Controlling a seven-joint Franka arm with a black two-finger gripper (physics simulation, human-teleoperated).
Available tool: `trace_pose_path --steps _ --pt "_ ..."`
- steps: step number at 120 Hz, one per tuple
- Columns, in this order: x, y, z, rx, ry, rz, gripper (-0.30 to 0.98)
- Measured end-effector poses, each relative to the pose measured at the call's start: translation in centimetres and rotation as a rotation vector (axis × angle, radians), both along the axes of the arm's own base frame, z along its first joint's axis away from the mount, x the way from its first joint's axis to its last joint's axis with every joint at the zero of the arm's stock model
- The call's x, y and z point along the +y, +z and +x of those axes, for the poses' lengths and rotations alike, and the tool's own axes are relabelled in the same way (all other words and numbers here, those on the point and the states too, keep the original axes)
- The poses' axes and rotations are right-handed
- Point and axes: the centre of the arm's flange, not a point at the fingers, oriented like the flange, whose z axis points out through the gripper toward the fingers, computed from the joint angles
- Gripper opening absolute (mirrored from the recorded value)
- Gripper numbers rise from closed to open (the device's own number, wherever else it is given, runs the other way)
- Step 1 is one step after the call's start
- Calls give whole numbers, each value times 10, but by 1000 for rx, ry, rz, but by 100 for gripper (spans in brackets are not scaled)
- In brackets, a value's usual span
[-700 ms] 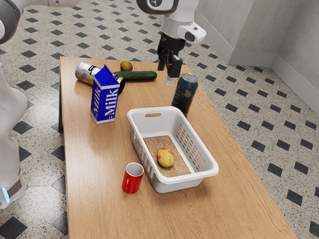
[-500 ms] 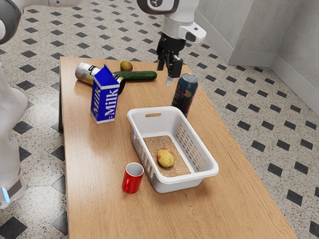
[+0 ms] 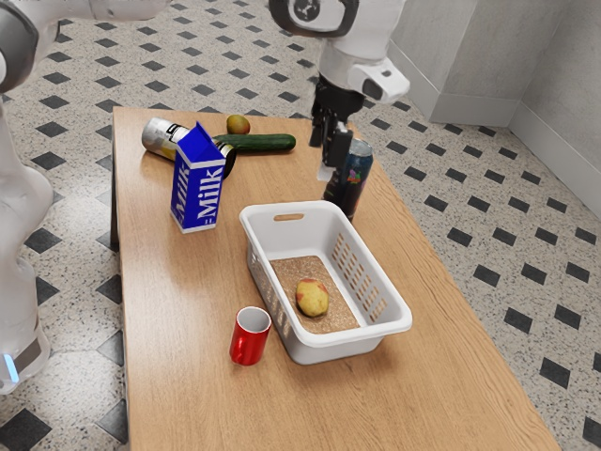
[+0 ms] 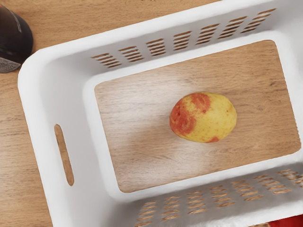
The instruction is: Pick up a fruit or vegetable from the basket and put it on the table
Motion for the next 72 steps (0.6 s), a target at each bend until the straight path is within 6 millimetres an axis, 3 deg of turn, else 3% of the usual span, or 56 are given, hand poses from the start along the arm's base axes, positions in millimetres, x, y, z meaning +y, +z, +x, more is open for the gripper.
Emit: trace_pose_path --steps 8,21,27,34,43,60,72 --pt "-27 -1 -4 -3 -71 4 69" --pt "-38 -6 -4 -7 -130 -4 69" --pt "-41 -11 -13 -5 -161 -9 69" --pt "-37 -27 -25 4 -188 -17 69" --pt "-39 -47 -25 6 -219 -20 69" --pt "-70 -95 -2 21 -300 -2 69" --pt "-77 -117 6 19 -331 1 69"
